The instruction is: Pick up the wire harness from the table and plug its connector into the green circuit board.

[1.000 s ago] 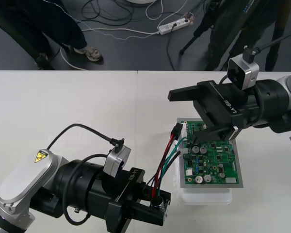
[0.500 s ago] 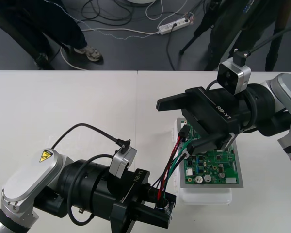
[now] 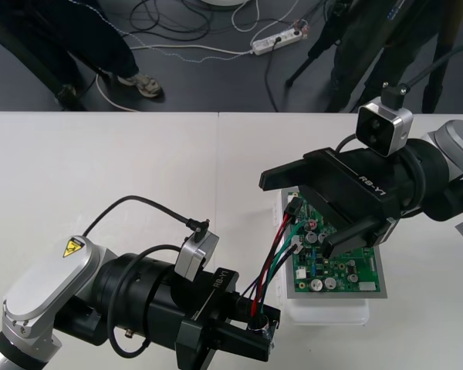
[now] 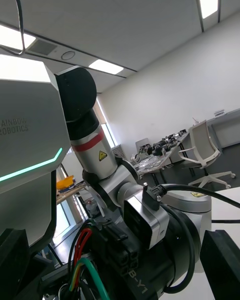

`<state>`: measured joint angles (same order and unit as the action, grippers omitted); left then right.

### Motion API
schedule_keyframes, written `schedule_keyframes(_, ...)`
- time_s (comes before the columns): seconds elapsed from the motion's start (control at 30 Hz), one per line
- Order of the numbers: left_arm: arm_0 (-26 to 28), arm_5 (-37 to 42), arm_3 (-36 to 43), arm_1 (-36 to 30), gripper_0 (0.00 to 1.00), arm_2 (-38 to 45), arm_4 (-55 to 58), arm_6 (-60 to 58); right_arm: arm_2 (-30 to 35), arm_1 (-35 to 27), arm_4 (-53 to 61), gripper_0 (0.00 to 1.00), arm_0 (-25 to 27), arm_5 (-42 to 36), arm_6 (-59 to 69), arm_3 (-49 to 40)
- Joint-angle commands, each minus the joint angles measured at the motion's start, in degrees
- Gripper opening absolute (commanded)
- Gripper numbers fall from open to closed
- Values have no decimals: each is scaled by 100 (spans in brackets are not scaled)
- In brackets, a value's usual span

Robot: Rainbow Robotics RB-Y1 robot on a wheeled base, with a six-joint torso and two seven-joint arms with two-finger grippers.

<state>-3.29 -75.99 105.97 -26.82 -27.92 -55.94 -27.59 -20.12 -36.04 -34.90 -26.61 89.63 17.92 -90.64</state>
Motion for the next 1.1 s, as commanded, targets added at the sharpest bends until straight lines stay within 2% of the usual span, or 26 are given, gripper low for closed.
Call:
schedule_keyframes(0.03,-189,181,187,142,0,-126,13,-282,-62,-193,221,100,-169,37,229,-358)
schedule_keyframes(1.1,-189,145,178,142,0,-188,30,-282,-71,-237,335,100,-2,37,203,-446)
